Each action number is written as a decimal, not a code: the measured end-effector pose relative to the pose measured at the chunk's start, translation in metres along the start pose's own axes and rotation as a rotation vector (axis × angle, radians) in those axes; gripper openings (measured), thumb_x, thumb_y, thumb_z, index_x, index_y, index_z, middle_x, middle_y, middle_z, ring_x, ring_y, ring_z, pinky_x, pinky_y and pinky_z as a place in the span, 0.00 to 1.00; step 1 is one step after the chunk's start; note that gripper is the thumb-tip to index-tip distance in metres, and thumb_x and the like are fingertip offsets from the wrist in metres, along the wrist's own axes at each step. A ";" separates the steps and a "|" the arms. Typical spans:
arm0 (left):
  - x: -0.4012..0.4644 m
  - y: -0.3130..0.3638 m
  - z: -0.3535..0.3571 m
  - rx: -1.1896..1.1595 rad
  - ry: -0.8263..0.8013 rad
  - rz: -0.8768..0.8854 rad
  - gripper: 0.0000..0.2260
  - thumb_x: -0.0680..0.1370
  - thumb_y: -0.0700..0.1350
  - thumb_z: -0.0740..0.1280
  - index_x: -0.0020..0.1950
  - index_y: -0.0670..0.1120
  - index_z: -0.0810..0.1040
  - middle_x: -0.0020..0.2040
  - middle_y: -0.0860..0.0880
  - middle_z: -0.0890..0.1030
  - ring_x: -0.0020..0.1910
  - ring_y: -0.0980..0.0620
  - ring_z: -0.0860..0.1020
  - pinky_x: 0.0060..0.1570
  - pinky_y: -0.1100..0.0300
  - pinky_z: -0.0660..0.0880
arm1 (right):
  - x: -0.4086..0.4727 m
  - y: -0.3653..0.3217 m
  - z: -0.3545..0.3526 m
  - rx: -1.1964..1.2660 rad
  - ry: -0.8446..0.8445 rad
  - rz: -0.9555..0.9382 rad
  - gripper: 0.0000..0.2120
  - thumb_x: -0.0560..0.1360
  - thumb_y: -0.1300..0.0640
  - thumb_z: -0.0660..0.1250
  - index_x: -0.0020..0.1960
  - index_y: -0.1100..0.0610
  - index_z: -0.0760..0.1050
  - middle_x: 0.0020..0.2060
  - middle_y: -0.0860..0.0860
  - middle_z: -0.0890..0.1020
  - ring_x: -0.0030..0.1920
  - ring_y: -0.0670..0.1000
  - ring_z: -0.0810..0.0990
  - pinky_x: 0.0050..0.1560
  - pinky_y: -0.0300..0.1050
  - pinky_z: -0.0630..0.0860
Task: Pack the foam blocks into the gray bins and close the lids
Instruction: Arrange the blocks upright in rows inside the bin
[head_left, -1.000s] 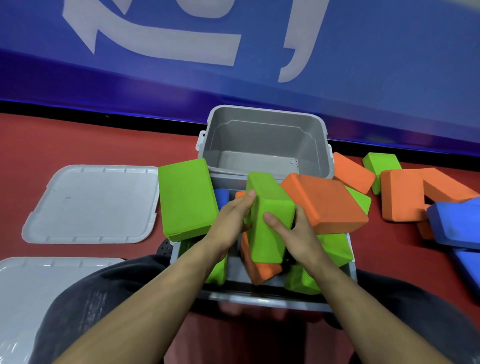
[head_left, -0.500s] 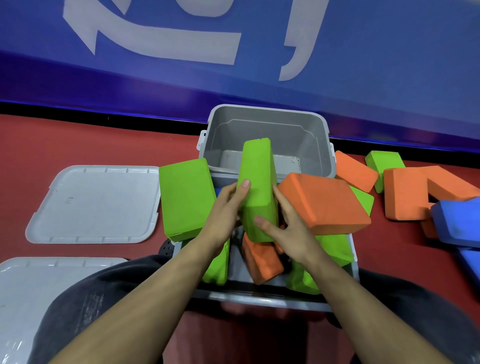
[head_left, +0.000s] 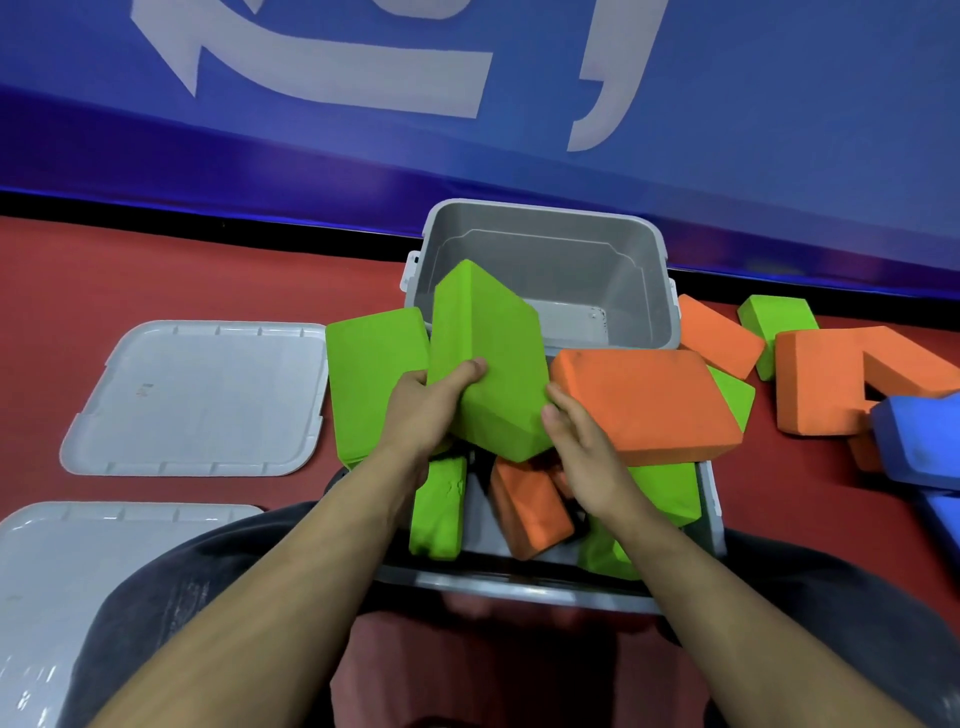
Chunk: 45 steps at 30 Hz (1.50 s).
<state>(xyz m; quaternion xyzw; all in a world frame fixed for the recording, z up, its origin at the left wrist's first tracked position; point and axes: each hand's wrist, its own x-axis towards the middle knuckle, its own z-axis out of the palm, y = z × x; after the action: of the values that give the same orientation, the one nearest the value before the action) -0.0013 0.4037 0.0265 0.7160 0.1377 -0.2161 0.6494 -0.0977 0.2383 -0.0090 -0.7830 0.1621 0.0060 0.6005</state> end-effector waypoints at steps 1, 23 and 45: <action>0.003 0.000 -0.003 -0.020 0.013 -0.005 0.23 0.67 0.59 0.78 0.54 0.46 0.82 0.49 0.52 0.86 0.48 0.52 0.84 0.51 0.46 0.83 | 0.002 0.003 0.000 -0.001 0.016 0.017 0.25 0.83 0.49 0.59 0.78 0.57 0.64 0.71 0.43 0.72 0.64 0.29 0.70 0.67 0.25 0.64; 0.048 -0.035 -0.033 0.360 0.338 0.073 0.29 0.80 0.55 0.67 0.75 0.39 0.67 0.71 0.35 0.72 0.70 0.36 0.71 0.70 0.47 0.68 | 0.000 0.037 0.014 -0.206 -0.103 0.121 0.27 0.82 0.52 0.66 0.78 0.58 0.64 0.74 0.56 0.72 0.72 0.44 0.71 0.76 0.48 0.66; 0.055 -0.030 -0.053 0.227 0.435 0.082 0.22 0.85 0.53 0.57 0.70 0.37 0.72 0.68 0.38 0.76 0.67 0.40 0.74 0.59 0.54 0.68 | 0.009 0.071 0.052 -0.645 -0.094 0.293 0.36 0.80 0.42 0.63 0.81 0.56 0.55 0.71 0.59 0.75 0.69 0.61 0.75 0.66 0.52 0.73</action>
<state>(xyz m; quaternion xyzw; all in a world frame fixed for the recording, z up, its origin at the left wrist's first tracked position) 0.0394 0.4552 -0.0233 0.8189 0.2199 -0.0447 0.5283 -0.0983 0.2687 -0.0919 -0.8997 0.2344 0.1788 0.3219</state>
